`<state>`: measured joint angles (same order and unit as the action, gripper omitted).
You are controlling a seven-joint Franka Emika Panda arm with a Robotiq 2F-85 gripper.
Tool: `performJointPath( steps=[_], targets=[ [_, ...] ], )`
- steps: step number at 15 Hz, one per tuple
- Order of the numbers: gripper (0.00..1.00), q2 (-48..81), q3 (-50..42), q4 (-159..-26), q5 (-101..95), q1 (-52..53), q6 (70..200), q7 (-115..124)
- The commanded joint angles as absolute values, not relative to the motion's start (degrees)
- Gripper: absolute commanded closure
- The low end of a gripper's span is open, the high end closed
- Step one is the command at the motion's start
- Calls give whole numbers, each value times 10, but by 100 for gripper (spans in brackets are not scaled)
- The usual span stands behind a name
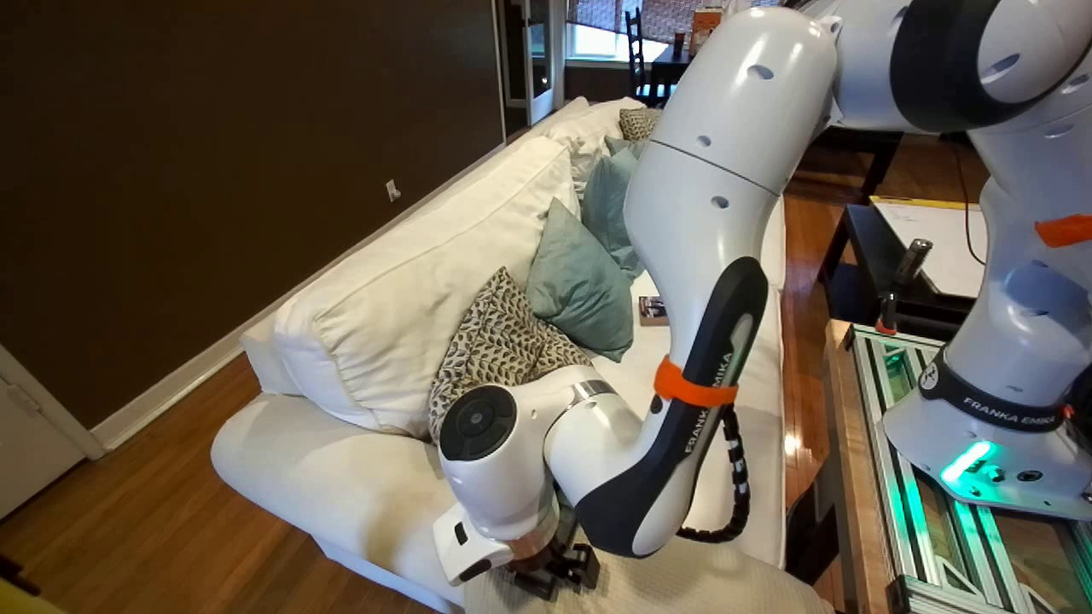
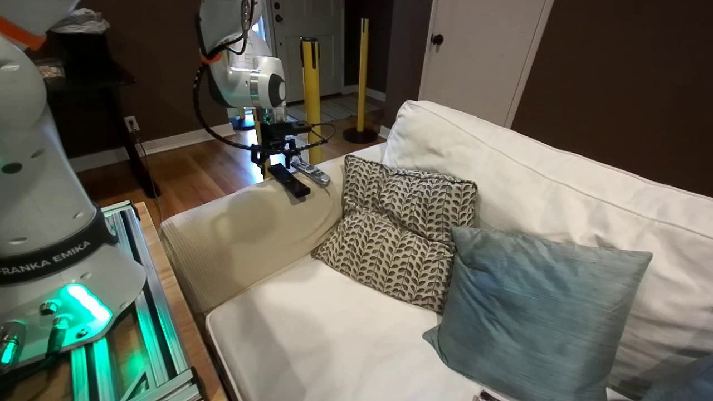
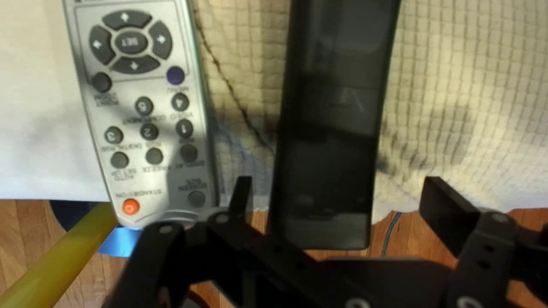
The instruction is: Put the remote upright
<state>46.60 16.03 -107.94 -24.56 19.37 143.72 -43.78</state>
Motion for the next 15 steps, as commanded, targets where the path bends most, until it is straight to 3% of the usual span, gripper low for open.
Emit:
performJointPath(
  steps=[1,2,3,4,9,15],
  targets=[
    [1,469,169,-1077,-243,185,1438,-455],
    [7,470,169,-1076,-243,185,1438,-457],
    [26,471,170,-1075,-242,184,1438,-460],
    [30,471,170,-1075,-243,184,1439,-461],
    [68,470,170,-1073,-242,183,1438,-468],
    [68,428,200,-1141,-230,138,1494,-506]
  ],
)
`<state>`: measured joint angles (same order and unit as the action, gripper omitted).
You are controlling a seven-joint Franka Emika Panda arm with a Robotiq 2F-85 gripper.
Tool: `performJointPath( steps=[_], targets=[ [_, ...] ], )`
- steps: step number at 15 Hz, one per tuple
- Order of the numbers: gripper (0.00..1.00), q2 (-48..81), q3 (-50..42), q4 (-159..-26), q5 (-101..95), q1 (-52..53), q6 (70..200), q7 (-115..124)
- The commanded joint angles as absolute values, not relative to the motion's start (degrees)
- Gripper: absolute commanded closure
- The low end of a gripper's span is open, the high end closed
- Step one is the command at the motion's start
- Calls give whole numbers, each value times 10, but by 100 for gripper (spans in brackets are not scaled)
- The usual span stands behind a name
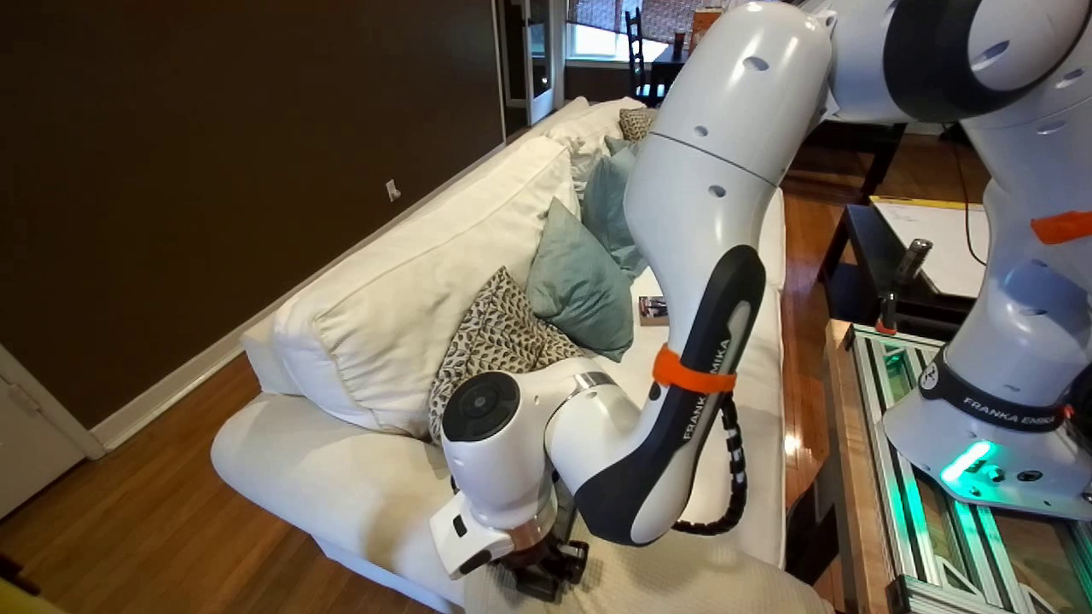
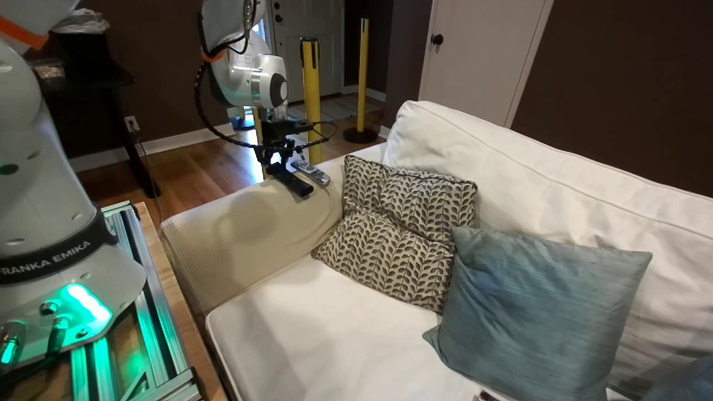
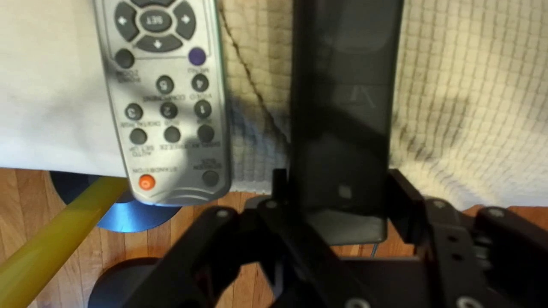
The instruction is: Put the remote upright
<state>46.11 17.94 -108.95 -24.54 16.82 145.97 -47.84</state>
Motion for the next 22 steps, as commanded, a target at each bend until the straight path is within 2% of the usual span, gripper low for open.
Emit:
performJointPath(
  steps=[1,10,22],
  targets=[
    [68,415,203,-1158,-228,131,1507,-506],
    [68,301,231,-1316,-200,72,1628,-501],
    [68,226,273,-1386,-126,9,1622,-558]
  ],
)
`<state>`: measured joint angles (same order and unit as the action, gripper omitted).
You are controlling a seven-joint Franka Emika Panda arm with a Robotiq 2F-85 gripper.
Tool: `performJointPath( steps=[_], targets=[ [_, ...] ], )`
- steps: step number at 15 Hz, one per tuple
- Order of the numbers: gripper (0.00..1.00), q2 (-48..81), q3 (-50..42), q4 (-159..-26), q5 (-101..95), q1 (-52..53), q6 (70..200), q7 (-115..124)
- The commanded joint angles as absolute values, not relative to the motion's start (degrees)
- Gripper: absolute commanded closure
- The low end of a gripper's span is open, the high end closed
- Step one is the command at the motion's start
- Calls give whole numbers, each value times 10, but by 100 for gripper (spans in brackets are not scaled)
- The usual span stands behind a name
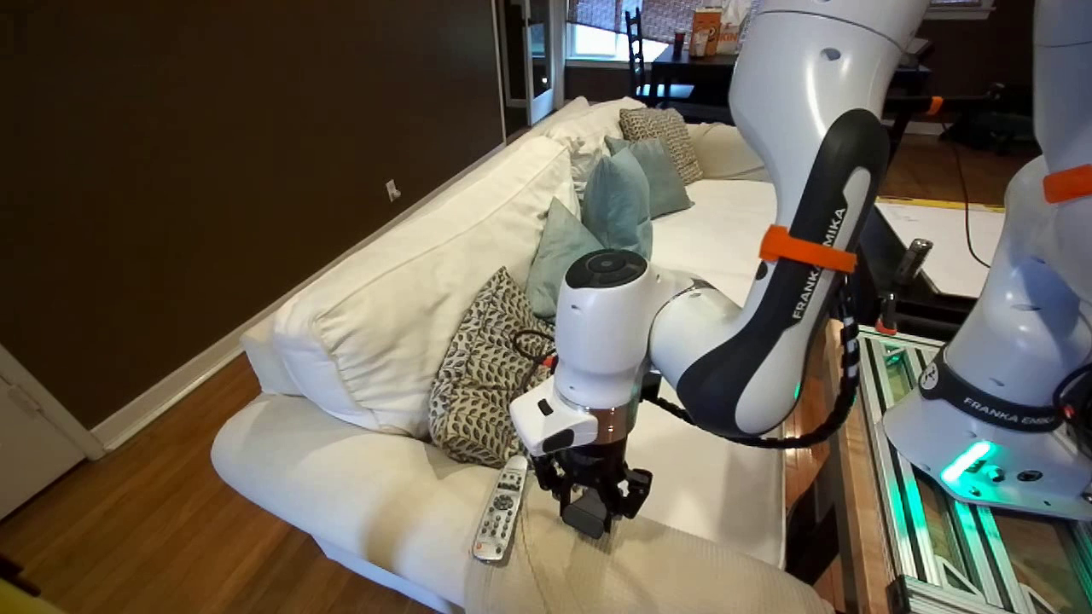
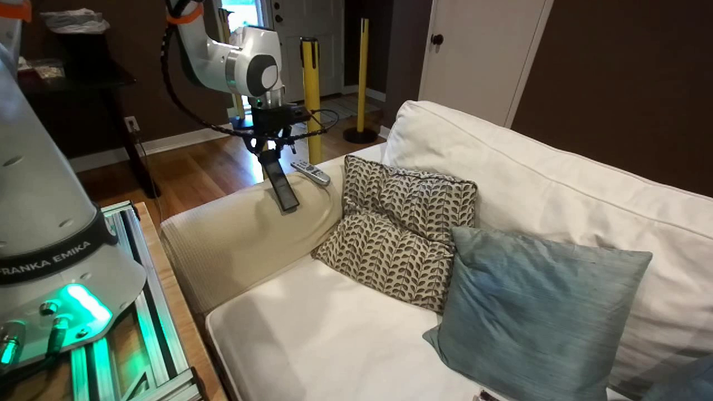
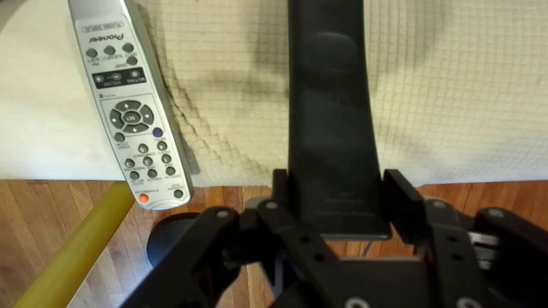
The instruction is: Put the remote upright
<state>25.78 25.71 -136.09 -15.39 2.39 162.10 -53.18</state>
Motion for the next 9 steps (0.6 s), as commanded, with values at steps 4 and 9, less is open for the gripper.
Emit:
performJointPath(
  steps=[4,9],
  targets=[
    [68,208,292,-1384,-102,3,1606,-590],
    [68,174,314,-1390,-68,2,1604,-620]
  ],
)
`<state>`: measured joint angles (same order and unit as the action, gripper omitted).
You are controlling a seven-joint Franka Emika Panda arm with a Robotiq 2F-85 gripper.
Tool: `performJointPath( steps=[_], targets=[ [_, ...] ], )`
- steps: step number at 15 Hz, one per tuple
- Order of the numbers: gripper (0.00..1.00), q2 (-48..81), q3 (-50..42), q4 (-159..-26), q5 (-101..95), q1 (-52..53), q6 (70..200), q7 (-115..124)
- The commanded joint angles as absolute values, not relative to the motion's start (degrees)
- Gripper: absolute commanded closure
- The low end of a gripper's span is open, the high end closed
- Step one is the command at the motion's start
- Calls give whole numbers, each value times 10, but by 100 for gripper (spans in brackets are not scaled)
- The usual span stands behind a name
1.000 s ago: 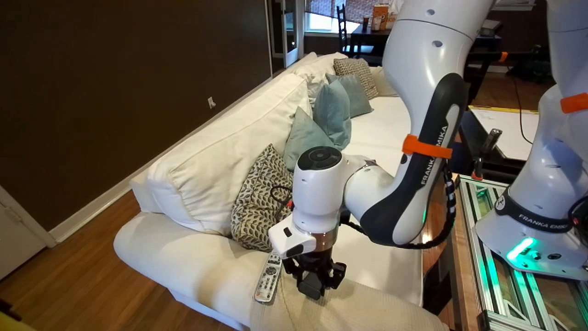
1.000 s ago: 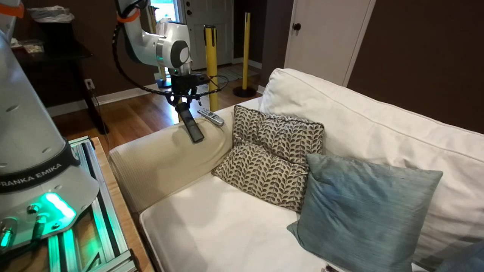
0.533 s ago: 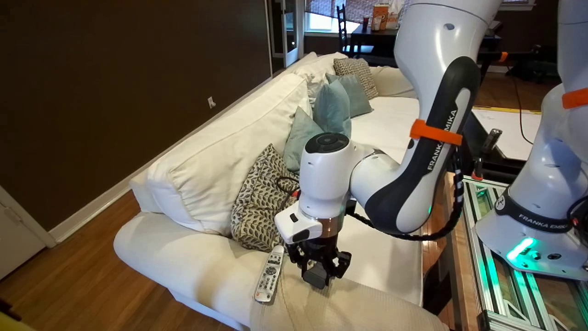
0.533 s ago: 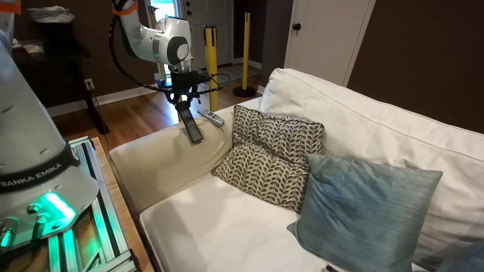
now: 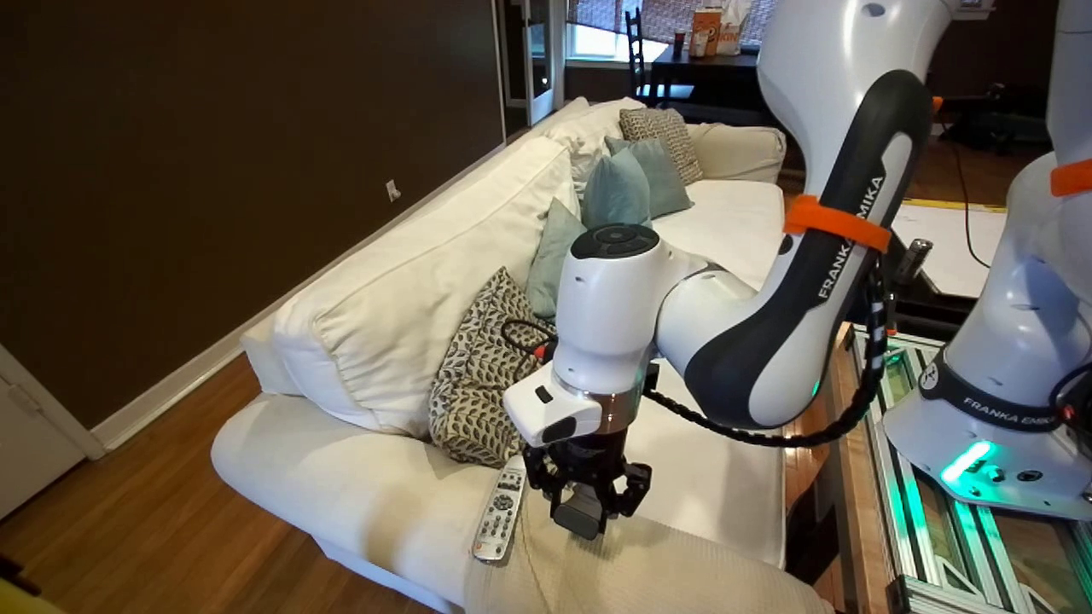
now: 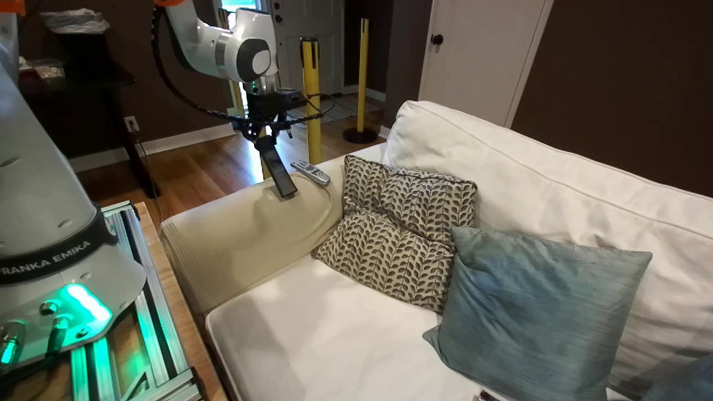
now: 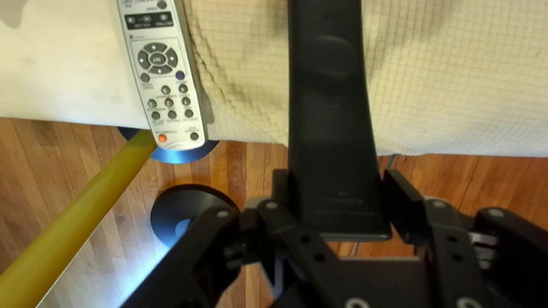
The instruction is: Put the remote upright
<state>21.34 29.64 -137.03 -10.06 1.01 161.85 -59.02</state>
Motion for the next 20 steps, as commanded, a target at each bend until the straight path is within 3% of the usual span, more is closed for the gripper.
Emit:
performJointPath(
  steps=[1,11,20],
  targets=[
    [68,166,315,-1393,-62,4,1605,-623],
    [68,160,419,-1432,31,-95,1702,-753],
    [68,251,563,-1446,28,-255,1785,-841]
  ],
)
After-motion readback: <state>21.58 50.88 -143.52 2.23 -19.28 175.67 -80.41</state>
